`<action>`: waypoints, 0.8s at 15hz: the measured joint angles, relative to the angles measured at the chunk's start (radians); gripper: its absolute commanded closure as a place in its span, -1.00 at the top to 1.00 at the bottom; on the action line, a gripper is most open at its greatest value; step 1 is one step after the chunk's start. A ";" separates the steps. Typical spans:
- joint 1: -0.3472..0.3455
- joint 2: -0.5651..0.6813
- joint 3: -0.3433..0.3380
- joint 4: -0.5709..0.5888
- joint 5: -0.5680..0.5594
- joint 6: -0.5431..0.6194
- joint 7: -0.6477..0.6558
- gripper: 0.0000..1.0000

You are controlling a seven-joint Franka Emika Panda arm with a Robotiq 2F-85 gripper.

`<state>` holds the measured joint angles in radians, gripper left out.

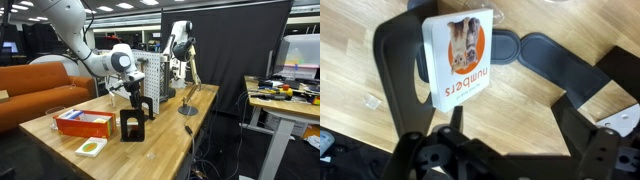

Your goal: Remove the book that's slightly open and put it on the black thing nearest to the box

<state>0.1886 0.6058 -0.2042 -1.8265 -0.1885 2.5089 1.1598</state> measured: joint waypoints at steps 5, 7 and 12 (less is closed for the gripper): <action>0.004 -0.030 -0.012 0.002 -0.049 0.001 0.002 1.00; 0.015 -0.057 -0.029 0.002 -0.102 0.002 0.008 1.00; 0.063 -0.235 -0.071 -0.046 -0.290 -0.031 0.042 1.00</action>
<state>0.2520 0.3708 -0.2752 -1.8730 -0.4780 2.4780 1.2015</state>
